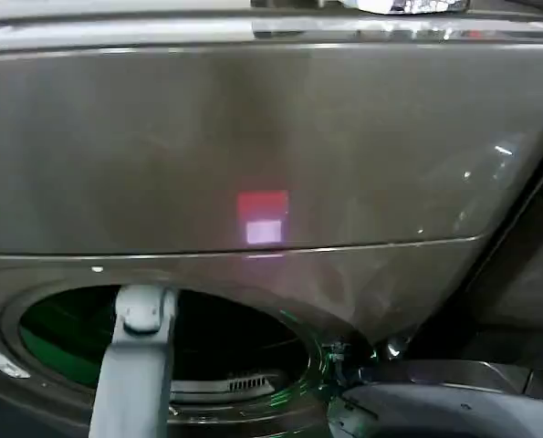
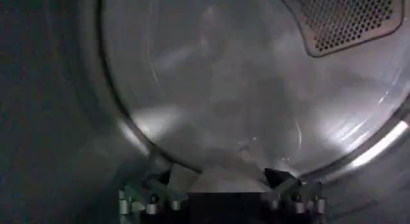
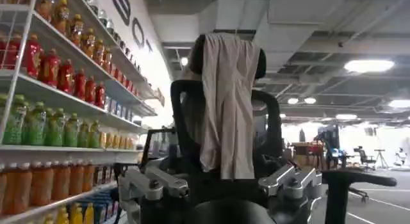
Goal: Grasp the clothes from the dryer.
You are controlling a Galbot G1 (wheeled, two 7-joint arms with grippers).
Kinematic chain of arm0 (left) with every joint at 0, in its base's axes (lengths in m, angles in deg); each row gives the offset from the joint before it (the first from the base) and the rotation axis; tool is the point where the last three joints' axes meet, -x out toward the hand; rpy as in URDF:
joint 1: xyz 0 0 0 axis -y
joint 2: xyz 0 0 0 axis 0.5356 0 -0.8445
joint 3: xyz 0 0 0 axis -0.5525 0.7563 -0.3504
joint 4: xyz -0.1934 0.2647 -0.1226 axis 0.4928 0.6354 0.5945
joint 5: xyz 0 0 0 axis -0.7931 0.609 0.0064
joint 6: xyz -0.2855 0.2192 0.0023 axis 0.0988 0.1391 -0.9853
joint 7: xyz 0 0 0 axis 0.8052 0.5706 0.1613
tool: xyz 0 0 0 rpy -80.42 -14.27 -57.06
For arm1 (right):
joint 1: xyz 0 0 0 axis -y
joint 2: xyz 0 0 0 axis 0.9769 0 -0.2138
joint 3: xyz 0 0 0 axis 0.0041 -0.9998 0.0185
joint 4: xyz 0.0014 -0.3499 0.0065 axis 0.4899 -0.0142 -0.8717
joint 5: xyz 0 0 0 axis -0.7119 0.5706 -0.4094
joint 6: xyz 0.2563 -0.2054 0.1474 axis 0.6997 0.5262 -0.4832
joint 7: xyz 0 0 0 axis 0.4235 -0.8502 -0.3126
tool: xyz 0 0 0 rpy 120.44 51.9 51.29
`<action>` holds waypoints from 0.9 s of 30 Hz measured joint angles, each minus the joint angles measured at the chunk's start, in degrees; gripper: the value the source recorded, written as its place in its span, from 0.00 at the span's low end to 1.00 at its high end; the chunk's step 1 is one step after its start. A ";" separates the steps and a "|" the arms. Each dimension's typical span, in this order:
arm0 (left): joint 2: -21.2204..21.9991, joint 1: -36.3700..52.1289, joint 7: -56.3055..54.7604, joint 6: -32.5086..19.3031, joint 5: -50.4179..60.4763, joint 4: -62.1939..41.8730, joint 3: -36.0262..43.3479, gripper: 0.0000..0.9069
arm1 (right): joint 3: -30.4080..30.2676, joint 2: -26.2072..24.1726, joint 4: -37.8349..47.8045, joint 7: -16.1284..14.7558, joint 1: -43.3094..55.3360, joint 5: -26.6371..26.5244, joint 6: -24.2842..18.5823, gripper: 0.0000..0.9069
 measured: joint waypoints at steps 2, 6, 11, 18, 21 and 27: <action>0.31 2.53 0.32 -2.12 0.54 -4.40 -0.11 1.00 | 0.15 -0.02 0.31 -0.02 -0.11 0.12 -0.20 1.00; 0.86 7.12 0.61 -5.27 1.90 -12.31 -0.25 1.00 | -0.03 -0.03 0.43 -0.02 0.17 0.37 -0.20 1.00; 0.78 11.66 1.79 -7.89 4.35 -19.95 -0.11 1.00 | -0.34 0.05 0.57 -0.09 0.36 0.91 -0.21 1.00; 1.13 15.06 8.60 -9.93 16.90 -25.97 -0.60 1.00 | -0.52 0.14 0.58 -0.15 0.11 1.24 -0.26 1.00; 1.50 15.86 15.27 -12.28 28.35 -26.57 -1.39 1.00 | -0.42 0.05 0.75 -0.16 -0.02 1.31 -0.35 1.00; 2.54 17.40 28.09 -19.60 54.29 -27.17 -2.19 1.00 | -1.19 -0.09 0.45 -0.25 0.38 2.01 -0.44 1.00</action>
